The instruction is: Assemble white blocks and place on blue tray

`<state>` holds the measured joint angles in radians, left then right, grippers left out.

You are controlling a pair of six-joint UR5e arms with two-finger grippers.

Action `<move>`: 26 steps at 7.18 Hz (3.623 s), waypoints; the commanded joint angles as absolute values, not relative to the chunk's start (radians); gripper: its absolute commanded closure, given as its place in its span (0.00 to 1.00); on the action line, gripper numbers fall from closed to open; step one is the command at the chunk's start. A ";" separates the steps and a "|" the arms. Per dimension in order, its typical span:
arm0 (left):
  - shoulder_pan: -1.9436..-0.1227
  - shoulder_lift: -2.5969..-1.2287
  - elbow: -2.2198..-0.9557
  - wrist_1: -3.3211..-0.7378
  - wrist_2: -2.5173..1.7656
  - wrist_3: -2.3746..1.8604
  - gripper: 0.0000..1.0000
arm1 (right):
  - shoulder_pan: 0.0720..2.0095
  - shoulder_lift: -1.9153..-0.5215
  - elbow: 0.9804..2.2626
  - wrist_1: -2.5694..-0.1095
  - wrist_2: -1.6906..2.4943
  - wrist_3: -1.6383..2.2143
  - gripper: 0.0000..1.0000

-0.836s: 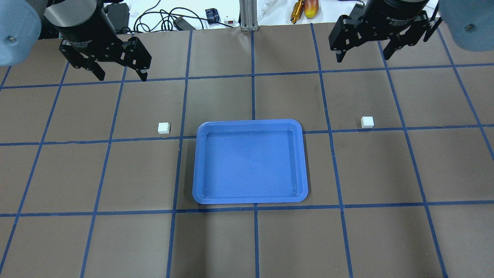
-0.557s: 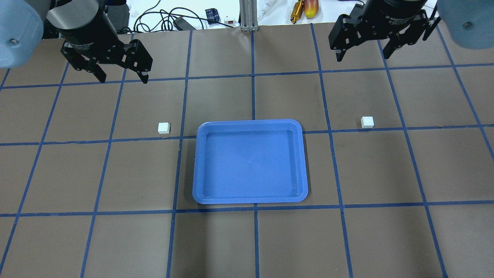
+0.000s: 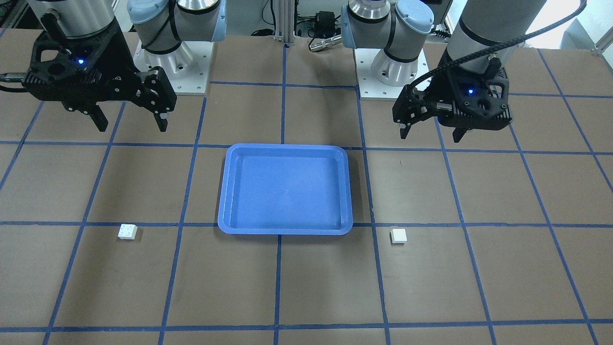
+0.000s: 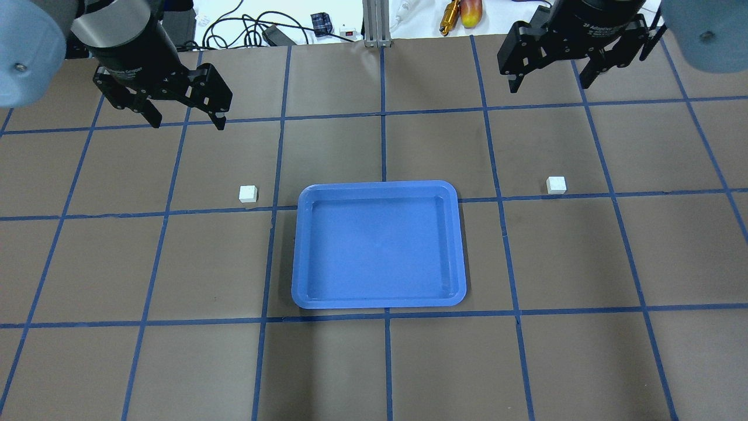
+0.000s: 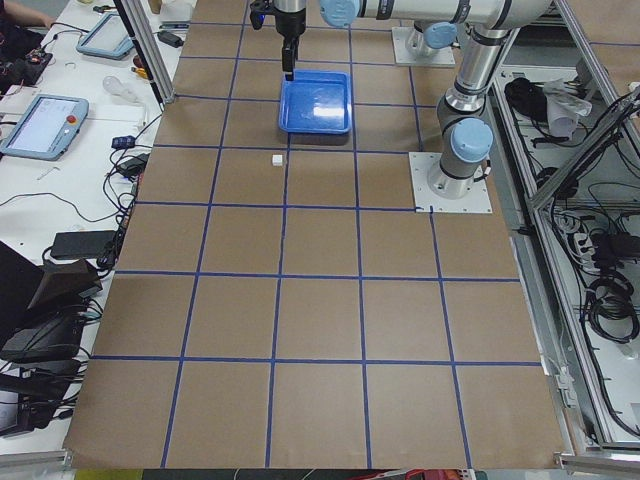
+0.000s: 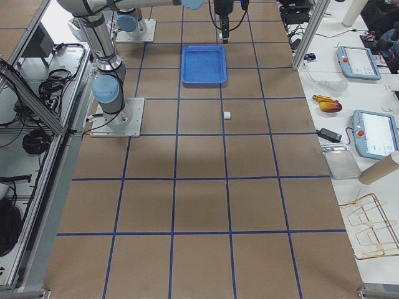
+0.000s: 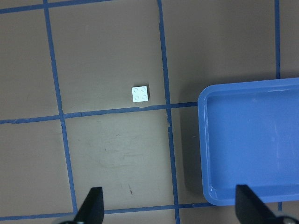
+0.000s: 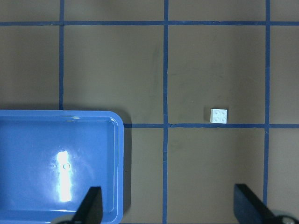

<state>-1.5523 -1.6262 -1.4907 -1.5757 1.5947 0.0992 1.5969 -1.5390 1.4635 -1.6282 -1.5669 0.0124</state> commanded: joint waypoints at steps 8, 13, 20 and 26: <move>-1.528 -1.739 -1.465 -1.496 1.583 0.106 0.00 | 1.598 -1.537 1.465 -1.618 -1.560 0.000 0.00; -1.505 -2.006 -1.505 -1.255 1.595 0.115 0.00 | 1.582 -1.546 1.480 -1.608 -1.551 -0.247 0.00; -1.448 -2.051 -1.769 -0.967 1.583 0.166 0.01 | 1.314 -1.549 1.546 -1.609 -1.470 -1.375 0.00; -1.468 -2.062 -1.781 -0.966 1.552 0.172 0.40 | 1.103 -1.482 1.874 -1.943 -1.151 -1.800 0.05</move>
<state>-1.4647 -2.0616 -1.7788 -0.9665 1.5550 0.1747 1.1231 -1.5153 1.8297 -1.8814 -1.2208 -1.7172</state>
